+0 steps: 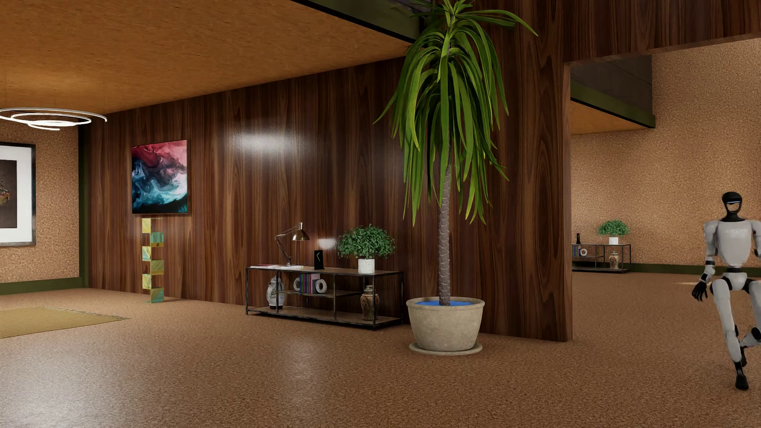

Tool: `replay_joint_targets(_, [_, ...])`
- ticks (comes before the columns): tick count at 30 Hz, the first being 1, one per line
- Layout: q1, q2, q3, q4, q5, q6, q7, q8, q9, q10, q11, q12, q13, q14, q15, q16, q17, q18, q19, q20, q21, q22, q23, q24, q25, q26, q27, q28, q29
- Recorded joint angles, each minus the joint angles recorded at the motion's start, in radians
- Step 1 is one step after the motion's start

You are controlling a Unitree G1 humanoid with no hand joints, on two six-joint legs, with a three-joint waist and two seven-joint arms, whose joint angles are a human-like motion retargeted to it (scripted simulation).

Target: Go to the shelves

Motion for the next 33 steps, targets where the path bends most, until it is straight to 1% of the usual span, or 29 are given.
replay_joint_targets(1, [-0.106,0.054,0.012,0.022,0.05,0.016,-0.037,0.026,0.004,0.135,-0.024,0.033,-0.09,-0.06,-0.025,0.001,0.022,0.024,0.005,0.005,-0.006,0.053,0.005,0.02,0.035,0.029,0.024,-0.053,-0.061])
replay_joint_targets(2, [-0.211,0.114,0.026,0.029,0.098,0.026,-0.078,0.059,0.006,0.229,-0.064,0.077,-0.185,-0.094,-0.04,0.002,0.033,0.046,0.01,0.019,0.012,0.084,0.015,0.029,0.059,0.039,0.034,-0.093,-0.088])
replay_joint_targets(3, [-0.307,0.177,0.042,0.041,0.14,0.033,-0.11,0.1,0.006,0.273,-0.11,0.13,-0.279,-0.086,-0.05,-0.002,0.036,0.037,0.014,0.036,0.043,0.092,0.023,0.034,0.081,0.033,0.002,-0.111,-0.106])
replay_joint_targets(5, [-0.466,0.29,0.076,0.052,0.203,0.04,-0.16,0.197,0.0,0.222,-0.175,0.247,-0.446,-0.071,-0.082,-0.013,0.022,0.032,0.02,0.094,0.165,0.054,0.009,0.022,0.12,0.009,-0.138,-0.119,-0.093])
replay_joint_targets(7, [-0.559,0.38,0.107,0.06,0.24,0.047,-0.16,0.29,-0.005,-0.018,-0.195,0.354,-0.593,-0.081,-0.137,-0.048,-0.033,0.069,0.026,0.156,0.347,-0.017,-0.048,-0.013,0.094,-0.04,-0.275,-0.088,-0.067])
replay_joint_targets(8, [-0.574,0.418,0.117,0.06,0.252,0.051,-0.14,0.325,-0.005,-0.217,-0.196,0.391,-0.654,-0.058,-0.166,-0.069,-0.062,0.066,0.028,0.183,0.427,-0.042,-0.096,-0.028,0.08,-0.049,-0.326,-0.068,-0.057])
replay_joint_targets(10, [-0.539,0.499,0.128,-0.025,0.265,0.058,-0.167,0.365,-0.008,-0.746,-0.221,0.429,-0.725,-0.028,-0.217,-0.102,-0.119,0.002,0.029,0.2,0.527,-0.069,-0.219,-0.028,0.045,-0.059,-0.355,-0.044,-0.057])
replay_joint_targets(11, [-0.525,0.544,0.13,-0.081,0.267,0.058,-0.215,0.372,-0.008,-0.941,-0.231,0.437,-0.726,-0.049,-0.241,-0.11,-0.137,-0.055,0.032,0.203,0.546,-0.079,-0.287,-0.025,0.04,-0.057,-0.358,-0.045,-0.058])
replay_joint_targets(12, [-0.532,0.588,0.127,-0.12,0.267,0.059,-0.215,0.363,-0.007,-0.998,-0.228,0.437,-0.704,-0.093,-0.267,-0.107,-0.148,-0.165,0.037,0.194,0.542,-0.086,-0.35,-0.012,0.057,-0.064,-0.354,-0.057,-0.073])
replay_joint_targets(13, [-0.534,0.632,0.125,-0.158,0.263,0.059,-0.206,0.342,-0.007,-0.967,-0.225,0.424,-0.666,-0.058,-0.278,-0.102,-0.158,-0.128,0.042,0.19,0.524,-0.087,-0.398,0.002,0.091,-0.067,-0.341,-0.059,-0.091])
replay_joint_targets(14, [-0.55,0.674,0.127,-0.185,0.26,0.056,-0.213,0.324,-0.007,-0.849,-0.207,0.412,-0.62,-0.037,-0.276,-0.099,-0.164,-0.122,0.04,0.2,0.508,-0.089,-0.419,0.014,0.121,-0.058,-0.312,-0.042,-0.086])
replay_joint_targets(15, [-0.546,0.719,0.134,-0.217,0.254,0.05,-0.243,0.315,-0.012,-0.765,-0.185,0.408,-0.575,-0.014,-0.251,-0.105,-0.169,-0.057,0.053,0.219,0.498,-0.101,-0.413,0.017,0.147,-0.049,-0.28,-0.02,-0.095])
replay_joint_targets(16, [-0.519,0.745,0.142,-0.219,0.243,0.04,-0.235,0.312,-0.019,-0.711,-0.143,0.412,-0.541,0.053,-0.191,-0.126,-0.173,0.013,0.06,0.259,0.501,-0.121,-0.363,-0.004,0.16,-0.038,-0.238,0.014,-0.071])
replay_joint_targets(17, [-0.518,0.74,0.15,-0.208,0.222,0.026,-0.2,0.313,-0.023,-0.631,-0.057,0.42,-0.52,0.013,-0.122,-0.149,-0.179,0.052,0.061,0.301,0.509,-0.139,-0.284,-0.043,0.142,-0.038,-0.192,0.057,-0.06])
replay_joint_targets(18, [-0.515,0.693,0.156,-0.194,0.193,0.007,-0.166,0.308,-0.024,-0.551,0.095,0.427,-0.502,-0.066,-0.022,-0.164,-0.176,0.054,0.09,0.328,0.505,-0.139,-0.167,-0.078,0.128,-0.043,-0.141,0.095,-0.028])
replay_joint_targets(19, [-0.499,0.612,0.159,-0.184,0.149,-0.011,-0.132,0.288,-0.023,-0.51,0.293,0.414,-0.491,-0.126,0.053,-0.173,-0.176,0.051,0.221,0.342,0.5,-0.114,-0.025,-0.101,0.094,-0.031,-0.072,0.121,0.019])
replay_joint_targets(20, [-0.475,0.506,0.16,-0.179,0.094,-0.03,-0.098,0.272,-0.022,-0.493,0.494,0.385,-0.488,-0.171,0.168,-0.166,-0.172,0.052,0.316,0.326,0.48,-0.07,0.117,-0.091,0.073,-0.006,0.004,0.115,0.082])
replay_joint_targets(21, [-0.44,0.401,0.155,-0.174,0.034,-0.048,-0.07,0.257,-0.021,-0.494,0.647,0.337,-0.47,-0.21,0.176,-0.14,-0.188,0.044,0.298,0.289,0.5,-0.015,0.221,-0.05,0.024,0.014,0.031,0.082,0.173])
replay_joint_targets(22, [-0.4,0.296,0.145,-0.174,-0.024,-0.066,-0.051,0.241,-0.021,-0.506,0.756,0.277,-0.431,-0.24,0.11,-0.105,-0.223,0.036,0.266,0.234,0.561,0.04,0.268,0.013,-0.056,0.04,-0.017,0.032,0.256])
replay_joint_targets(23, [-0.359,0.199,0.13,-0.175,-0.069,-0.08,-0.041,0.226,-0.021,-0.526,0.813,0.215,-0.378,-0.266,0.069,-0.07,-0.264,0.029,0.237,0.174,0.603,0.079,0.258,0.075,-0.119,0.052,-0.099,-0.009,0.282])
replay_joint_targets(24, [-0.314,0.11,0.112,-0.181,-0.109,-0.092,-0.032,0.215,-0.022,-0.553,0.827,0.159,-0.305,-0.286,0.063,-0.045,-0.308,0.024,0.224,0.127,0.597,0.103,0.212,0.126,-0.14,0.036,-0.174,-0.035,0.242])
replay_joint_targets(25, [-0.267,0.03,0.092,-0.188,-0.137,-0.101,-0.025,0.205,-0.023,-0.586,0.796,0.108,-0.227,-0.302,0.053,-0.023,-0.322,0.018,0.219,0.096,0.546,0.118,0.159,0.15,-0.117,0.004,-0.203,-0.034,0.181])
replay_joint_targets(26, [-0.224,-0.042,0.073,-0.195,-0.16,-0.107,-0.017,0.191,-0.024,-0.611,0.728,0.063,-0.148,-0.322,0.037,-0.014,-0.317,0.013,0.203,0.092,0.447,0.111,0.113,0.144,-0.033,-0.02,-0.205,-0.008,0.139])
replay_joint_targets(28, [-0.141,-0.139,0.042,-0.207,-0.193,-0.117,0.008,0.134,-0.027,-0.665,0.461,-0.011,-0.038,-0.363,0.025,0.006,-0.286,-0.002,0.177,0.113,0.27,0.059,0.057,0.087,0.148,-0.069,-0.169,0.039,0.101])
replay_joint_targets(29, [-0.098,-0.151,0.032,-0.214,-0.189,-0.121,0.025,0.09,-0.029,-0.699,0.254,-0.043,-0.006,-0.379,0.043,0.012,-0.273,-0.011,0.196,0.13,0.225,0.027,0.043,0.046,0.192,-0.084,-0.131,0.057,0.089])
replay_joint_targets(30, [-0.051,-0.134,0.025,-0.224,-0.158,-0.124,0.043,0.055,-0.032,-0.738,-0.008,-0.073,0.015,-0.393,0.063,0.023,-0.26,-0.022,0.182,0.13,0.204,-0.003,0.034,0.024,0.206,-0.097,-0.091,0.068,0.061])
replay_joint_targets(31, [-0.001,-0.113,0.022,-0.236,-0.118,-0.127,0.059,0.03,-0.034,-0.785,-0.261,-0.102,0.033,-0.398,0.061,0.031,-0.245,-0.033,0.238,0.127,0.199,-0.03,0.033,0.012,0.202,-0.105,-0.052,0.076,0.041])
replay_joint_targets(32, [0.048,-0.125,0.02,-0.25,-0.089,-0.128,0.074,0.036,-0.035,-0.819,-0.4,-0.129,0.046,-0.414,0.009,0.035,-0.232,-0.044,0.293,0.121,0.209,-0.046,0.029,0.007,0.182,-0.102,-0.036,0.071,0.041])
replay_joint_targets(33, [0.094,-0.142,0.021,-0.263,-0.082,-0.129,0.099,0.016,-0.037,-0.838,-0.405,-0.145,0.053,-0.434,-0.009,0.039,-0.222,-0.055,0.292,0.116,0.22,-0.058,0.028,0.008,0.159,-0.097,-0.043,0.075,0.059])
